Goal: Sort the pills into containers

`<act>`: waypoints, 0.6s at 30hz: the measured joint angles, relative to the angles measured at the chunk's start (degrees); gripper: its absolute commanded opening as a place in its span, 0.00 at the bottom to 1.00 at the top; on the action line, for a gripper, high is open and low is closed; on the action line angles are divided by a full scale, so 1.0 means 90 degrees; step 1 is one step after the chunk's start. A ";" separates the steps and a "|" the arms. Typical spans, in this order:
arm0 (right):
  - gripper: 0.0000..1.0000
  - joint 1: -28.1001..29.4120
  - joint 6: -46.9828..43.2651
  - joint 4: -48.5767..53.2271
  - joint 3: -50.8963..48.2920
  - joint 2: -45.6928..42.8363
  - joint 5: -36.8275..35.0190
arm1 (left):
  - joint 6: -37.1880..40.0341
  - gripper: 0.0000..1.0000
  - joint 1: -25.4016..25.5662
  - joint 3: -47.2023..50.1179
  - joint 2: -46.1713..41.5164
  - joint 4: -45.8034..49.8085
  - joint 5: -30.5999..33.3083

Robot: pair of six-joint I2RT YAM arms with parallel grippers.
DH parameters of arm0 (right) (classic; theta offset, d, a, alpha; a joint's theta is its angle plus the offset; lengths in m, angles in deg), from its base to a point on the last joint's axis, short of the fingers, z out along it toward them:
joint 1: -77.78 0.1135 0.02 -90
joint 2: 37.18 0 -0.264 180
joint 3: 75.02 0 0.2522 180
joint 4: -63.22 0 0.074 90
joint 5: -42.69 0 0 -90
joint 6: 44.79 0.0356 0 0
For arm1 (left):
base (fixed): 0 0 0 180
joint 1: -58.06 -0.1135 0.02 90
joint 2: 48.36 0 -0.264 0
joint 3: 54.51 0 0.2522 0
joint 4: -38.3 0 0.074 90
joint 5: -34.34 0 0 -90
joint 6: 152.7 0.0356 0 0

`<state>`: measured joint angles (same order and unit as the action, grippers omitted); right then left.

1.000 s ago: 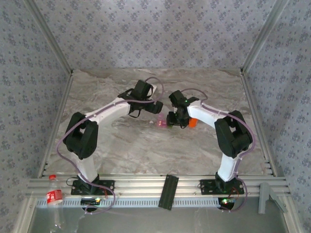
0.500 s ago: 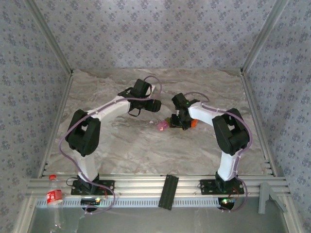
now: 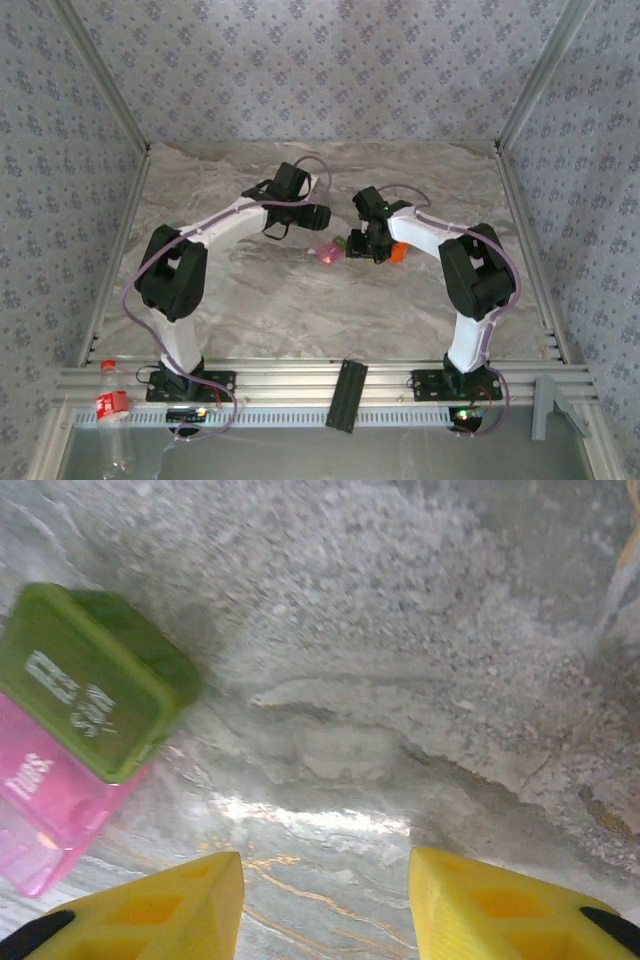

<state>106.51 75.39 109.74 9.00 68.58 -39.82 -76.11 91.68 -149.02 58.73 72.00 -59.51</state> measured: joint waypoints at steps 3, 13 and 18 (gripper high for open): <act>0.50 -0.0012 -0.0032 0.0005 0.0124 0.0000 0.0075 | -0.0024 0.81 -0.0073 0.0000 -0.0007 0.0000 -0.0002; 0.52 -0.0121 -0.0461 0.0056 0.0957 0.0245 0.0384 | -0.0163 0.80 -0.0243 0.0527 -0.0318 -0.0010 -0.0075; 0.53 -0.0194 -0.0602 0.0126 0.1205 0.0529 0.0478 | -0.0255 0.80 -0.0279 0.0784 -0.0483 -0.0024 -0.0102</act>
<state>104.76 69.97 110.87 19.84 73.34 -35.52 -78.41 89.17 -141.96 54.38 71.79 -60.43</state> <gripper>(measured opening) 0.525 0.805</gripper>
